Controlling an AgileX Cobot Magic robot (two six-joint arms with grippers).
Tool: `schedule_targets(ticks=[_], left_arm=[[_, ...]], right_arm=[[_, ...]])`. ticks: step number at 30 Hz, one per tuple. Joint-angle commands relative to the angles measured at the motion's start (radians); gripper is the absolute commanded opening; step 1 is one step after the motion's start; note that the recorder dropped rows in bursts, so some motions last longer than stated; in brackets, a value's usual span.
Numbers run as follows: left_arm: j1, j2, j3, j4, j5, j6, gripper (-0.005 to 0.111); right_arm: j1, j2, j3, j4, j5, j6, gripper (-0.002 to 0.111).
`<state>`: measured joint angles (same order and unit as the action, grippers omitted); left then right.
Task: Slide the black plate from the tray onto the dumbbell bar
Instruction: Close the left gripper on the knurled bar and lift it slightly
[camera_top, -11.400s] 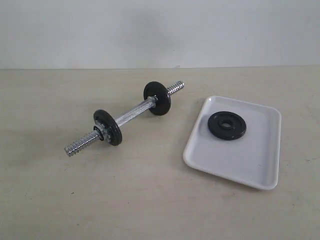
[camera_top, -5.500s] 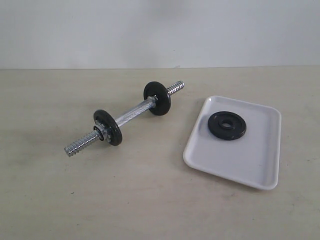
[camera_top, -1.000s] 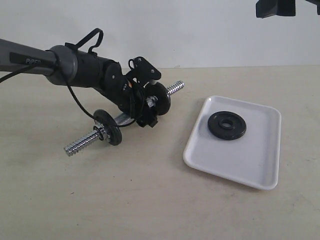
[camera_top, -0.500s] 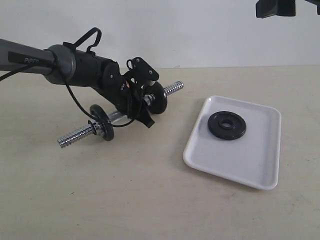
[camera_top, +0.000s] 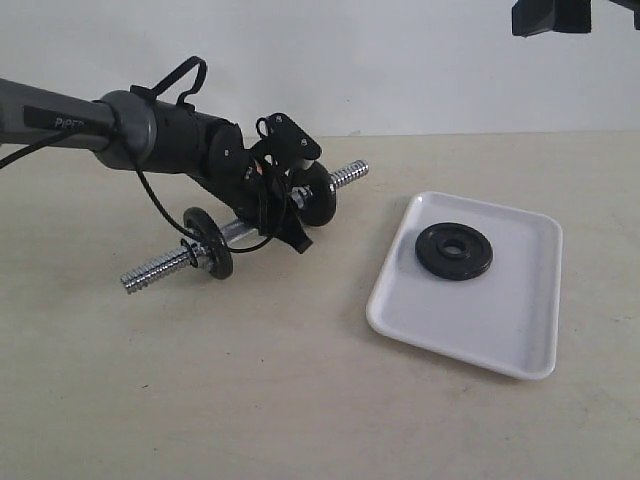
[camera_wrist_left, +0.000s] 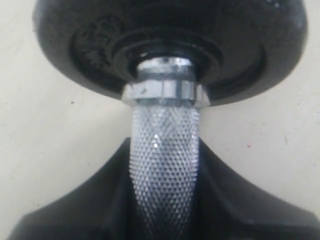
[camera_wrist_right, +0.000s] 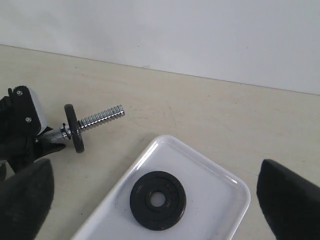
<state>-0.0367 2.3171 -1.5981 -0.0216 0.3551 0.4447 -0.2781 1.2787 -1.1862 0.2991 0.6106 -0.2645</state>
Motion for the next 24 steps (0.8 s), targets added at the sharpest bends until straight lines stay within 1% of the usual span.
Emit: schedule_targets(ticks=[1, 5, 11, 14, 18, 24], left_arm=[[-0.004, 0.058, 0.018, -0.011, 0.072, -0.003, 0.004], [-0.004, 0.051, 0.018, -0.011, 0.115, -0.003, 0.004], [-0.004, -0.007, 0.018, -0.011, 0.170, -0.001, 0.004], [-0.004, -0.070, 0.018, -0.011, 0.169, 0.058, 0.004], [-0.004, -0.112, 0.018, -0.011, 0.157, 0.058, 0.004], [-0.004, -0.130, 0.018, -0.015, 0.165, 0.058, 0.004]], right_arm=[[-0.002, 0.000, -0.001, 0.003, 0.001, -0.007, 0.104], [-0.002, 0.000, -0.001, 0.003, 0.001, -0.007, 0.104], [-0.002, 0.006, -0.001, 0.003, 0.008, -0.014, 0.104], [-0.002, 0.034, -0.001, 0.003, 0.010, -0.014, 0.104], [-0.002, 0.073, -0.001, 0.003, 0.021, -0.014, 0.104], [-0.002, 0.121, -0.001, 0.003, 0.029, -0.016, 0.104]])
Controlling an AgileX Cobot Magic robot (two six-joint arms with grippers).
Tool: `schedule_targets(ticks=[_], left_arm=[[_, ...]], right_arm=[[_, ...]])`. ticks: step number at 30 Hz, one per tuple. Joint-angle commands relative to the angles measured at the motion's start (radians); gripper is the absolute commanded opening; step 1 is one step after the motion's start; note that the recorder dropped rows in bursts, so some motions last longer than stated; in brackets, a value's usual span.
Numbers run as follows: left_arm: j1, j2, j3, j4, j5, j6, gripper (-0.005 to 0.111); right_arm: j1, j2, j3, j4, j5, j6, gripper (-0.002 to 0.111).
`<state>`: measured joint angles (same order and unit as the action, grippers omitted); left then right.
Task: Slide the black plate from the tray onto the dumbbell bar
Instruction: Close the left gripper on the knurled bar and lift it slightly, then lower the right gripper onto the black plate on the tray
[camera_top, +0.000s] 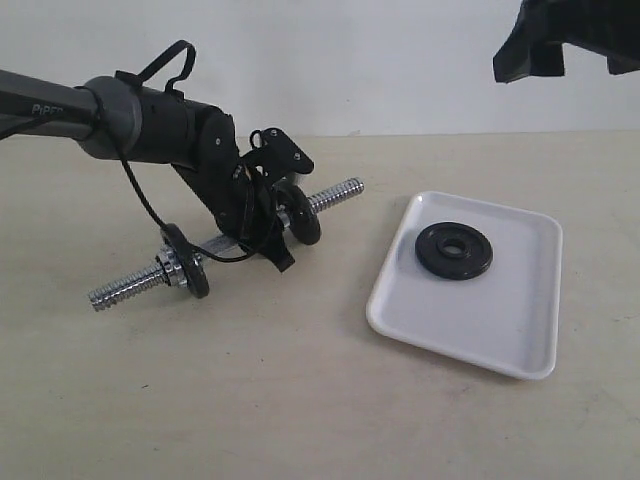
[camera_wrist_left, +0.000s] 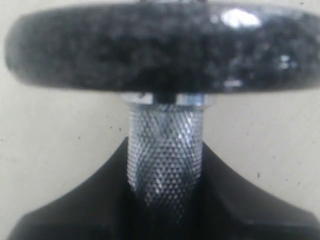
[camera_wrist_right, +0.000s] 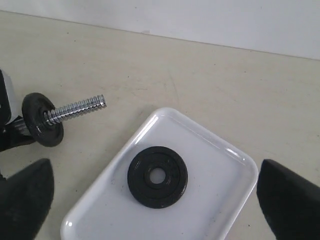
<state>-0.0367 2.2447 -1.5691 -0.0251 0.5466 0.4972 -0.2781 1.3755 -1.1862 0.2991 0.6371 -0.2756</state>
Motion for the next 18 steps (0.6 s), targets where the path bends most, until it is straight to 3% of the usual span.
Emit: schedule_targets(ticks=[1, 18], left_arm=[[-0.004, -0.070, -0.011, -0.014, -0.026, 0.005, 0.004], [-0.004, -0.154, -0.011, -0.098, -0.061, 0.005, 0.004]], right_arm=[[-0.002, 0.034, -0.001, 0.003, 0.002, -0.007, 0.104], [-0.002, 0.078, -0.001, 0.003, 0.000, -0.007, 0.104]])
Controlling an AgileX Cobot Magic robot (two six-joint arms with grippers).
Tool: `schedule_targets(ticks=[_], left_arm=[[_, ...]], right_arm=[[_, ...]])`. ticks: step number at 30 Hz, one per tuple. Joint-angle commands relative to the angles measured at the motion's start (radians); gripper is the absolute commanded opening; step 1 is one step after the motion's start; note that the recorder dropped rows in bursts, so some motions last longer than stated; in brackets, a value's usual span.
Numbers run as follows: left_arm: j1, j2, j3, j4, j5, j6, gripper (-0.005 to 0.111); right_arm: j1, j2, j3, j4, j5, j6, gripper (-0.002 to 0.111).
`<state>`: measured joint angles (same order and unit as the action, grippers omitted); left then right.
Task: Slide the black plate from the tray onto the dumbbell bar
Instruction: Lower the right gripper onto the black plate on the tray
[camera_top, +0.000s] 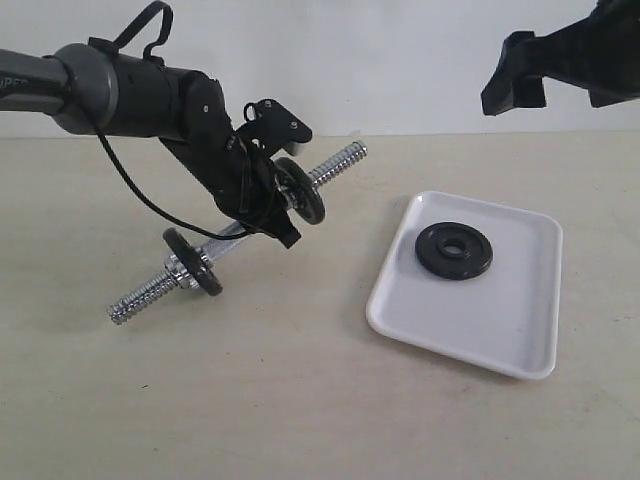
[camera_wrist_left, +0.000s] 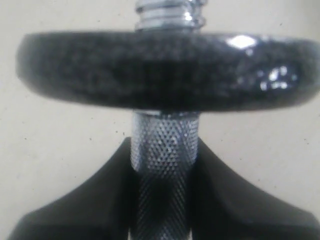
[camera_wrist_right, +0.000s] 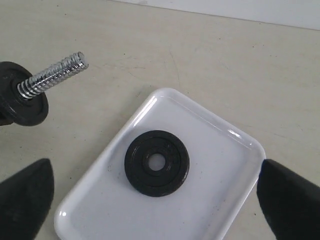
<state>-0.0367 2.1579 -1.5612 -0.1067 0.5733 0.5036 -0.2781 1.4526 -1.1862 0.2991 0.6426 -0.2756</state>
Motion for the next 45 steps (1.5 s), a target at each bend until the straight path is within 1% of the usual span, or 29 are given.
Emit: schedule_targets(ticks=[1, 8, 14, 18, 22, 26, 28, 35, 45], left_arm=[[-0.004, -0.069, -0.019, -0.017, -0.088, -0.001, 0.004], [-0.004, -0.068, -0.019, -0.017, -0.086, -0.001, 0.004], [-0.004, -0.068, -0.019, -0.017, -0.086, -0.001, 0.004], [-0.004, -0.068, -0.019, -0.017, -0.086, -0.001, 0.004], [-0.004, -0.069, -0.019, -0.017, -0.091, 0.009, 0.004], [-0.004, -0.069, -0.019, -0.017, -0.091, 0.009, 0.004], [-0.004, -0.069, -0.019, -0.017, -0.091, 0.009, 0.004], [-0.004, -0.069, -0.019, -0.017, -0.084, 0.013, 0.004], [-0.004, -0.069, -0.019, -0.103, -0.075, 0.085, 0.004]], right_arm=[[-0.002, 0.001, -0.001, 0.003, -0.005, -0.007, 0.104], [-0.002, 0.035, -0.001, 0.010, -0.007, -0.007, 0.104], [0.000, 0.129, -0.001, 0.089, -0.007, -0.023, 0.104], [0.005, 0.191, -0.001, 0.093, -0.009, -0.028, 0.104], [0.044, 0.254, -0.001, 0.074, -0.029, -0.030, 0.104], [0.109, 0.317, -0.001, 0.022, -0.087, -0.028, 0.104], [0.127, 0.342, -0.001, 0.000, -0.115, -0.013, 0.104], [0.130, 0.397, -0.001, -0.129, -0.212, 0.052, 0.104], [0.130, 0.454, -0.003, -0.137, -0.279, 0.056, 0.104]])
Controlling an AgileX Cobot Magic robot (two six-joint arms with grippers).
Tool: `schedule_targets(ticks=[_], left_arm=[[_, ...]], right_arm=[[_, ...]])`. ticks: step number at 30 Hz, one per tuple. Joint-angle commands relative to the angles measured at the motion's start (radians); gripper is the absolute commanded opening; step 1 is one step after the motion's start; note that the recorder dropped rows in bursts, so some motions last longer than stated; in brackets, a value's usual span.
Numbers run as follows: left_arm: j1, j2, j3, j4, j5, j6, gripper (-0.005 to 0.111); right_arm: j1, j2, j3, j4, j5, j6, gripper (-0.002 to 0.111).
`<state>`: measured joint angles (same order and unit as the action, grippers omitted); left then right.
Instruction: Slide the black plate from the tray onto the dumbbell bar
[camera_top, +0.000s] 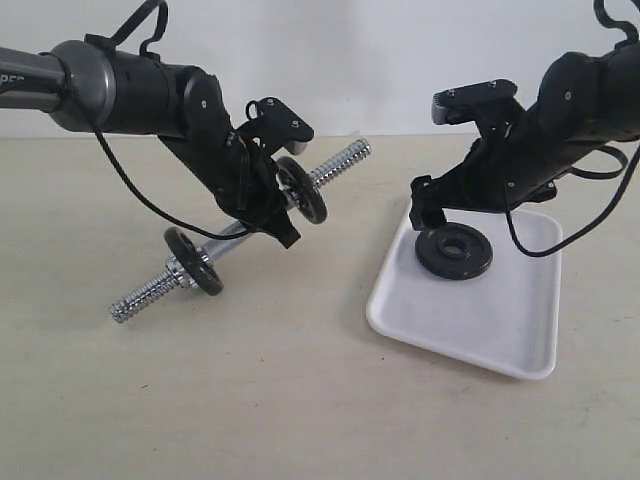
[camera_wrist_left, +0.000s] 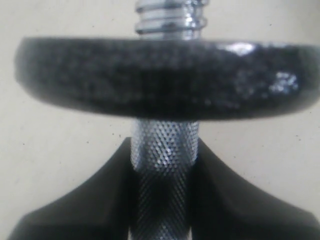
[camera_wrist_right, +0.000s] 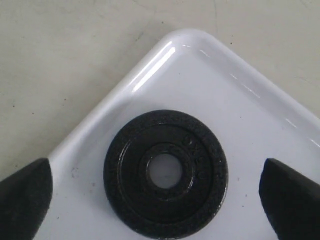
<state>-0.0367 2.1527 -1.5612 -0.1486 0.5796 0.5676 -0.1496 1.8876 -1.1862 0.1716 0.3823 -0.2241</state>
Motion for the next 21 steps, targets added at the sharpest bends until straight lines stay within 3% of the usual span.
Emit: schedule_targets(ticks=[1, 21], left_arm=[[-0.004, -0.064, -0.019, -0.073, -0.082, 0.030, 0.004], [-0.004, -0.064, -0.019, -0.079, -0.048, 0.048, 0.004]], right_arm=[[0.001, 0.029, -0.003, -0.010, -0.022, 0.005, 0.104], [-0.001, 0.166, -0.003, -0.006, -0.113, 0.005, 0.104]])
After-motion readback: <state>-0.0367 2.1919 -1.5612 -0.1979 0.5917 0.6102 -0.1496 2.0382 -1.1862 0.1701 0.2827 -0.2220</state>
